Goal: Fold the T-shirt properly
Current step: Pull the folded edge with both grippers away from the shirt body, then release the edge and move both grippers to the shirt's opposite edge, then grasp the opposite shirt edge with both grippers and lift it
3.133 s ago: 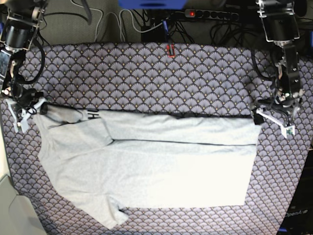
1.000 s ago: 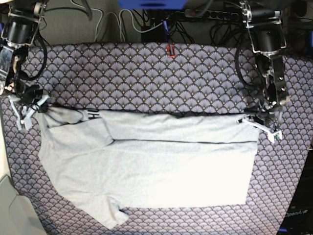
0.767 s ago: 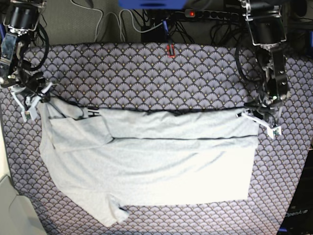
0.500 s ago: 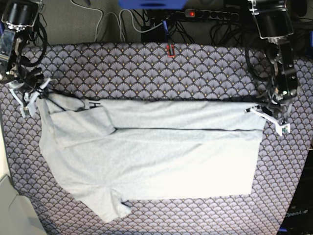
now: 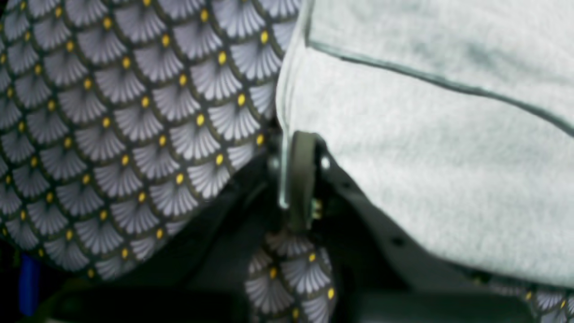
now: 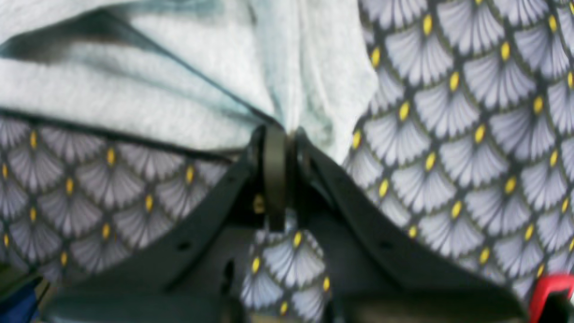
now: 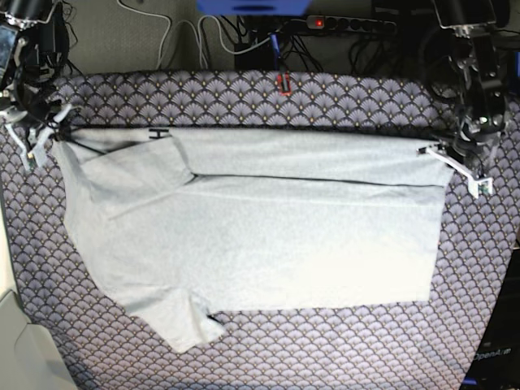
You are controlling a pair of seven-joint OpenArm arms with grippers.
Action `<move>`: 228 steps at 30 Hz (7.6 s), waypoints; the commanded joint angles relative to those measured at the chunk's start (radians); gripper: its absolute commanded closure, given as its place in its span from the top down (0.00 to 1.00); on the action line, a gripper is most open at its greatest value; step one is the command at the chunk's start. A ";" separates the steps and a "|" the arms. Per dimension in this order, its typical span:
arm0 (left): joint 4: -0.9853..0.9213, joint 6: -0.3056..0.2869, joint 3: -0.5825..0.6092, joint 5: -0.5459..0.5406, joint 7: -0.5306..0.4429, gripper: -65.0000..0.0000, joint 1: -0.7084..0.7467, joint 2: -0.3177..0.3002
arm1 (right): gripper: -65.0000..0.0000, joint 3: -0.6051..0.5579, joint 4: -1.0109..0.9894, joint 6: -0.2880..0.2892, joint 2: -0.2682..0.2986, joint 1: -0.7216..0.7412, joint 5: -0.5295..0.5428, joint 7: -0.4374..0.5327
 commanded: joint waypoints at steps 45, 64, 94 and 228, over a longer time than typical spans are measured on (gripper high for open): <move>0.103 0.006 -0.082 0.011 -0.019 0.80 0.201 -0.039 | 0.45 0.089 0.182 -0.001 -0.032 -0.183 -0.017 -0.020; 0.115 0.008 -0.173 0.011 -0.019 0.85 -0.008 -0.038 | 0.47 0.213 0.072 -0.001 0.097 0.085 -0.020 -0.043; 0.018 0.008 -0.173 0.013 0.039 0.85 -0.197 -0.026 | 0.48 -0.390 -0.841 -0.077 0.019 0.935 -0.256 0.325; -0.844 0.019 0.249 0.013 -0.506 0.01 -0.606 -0.070 | 0.00 -0.287 -0.247 -0.128 0.054 0.512 -0.183 0.125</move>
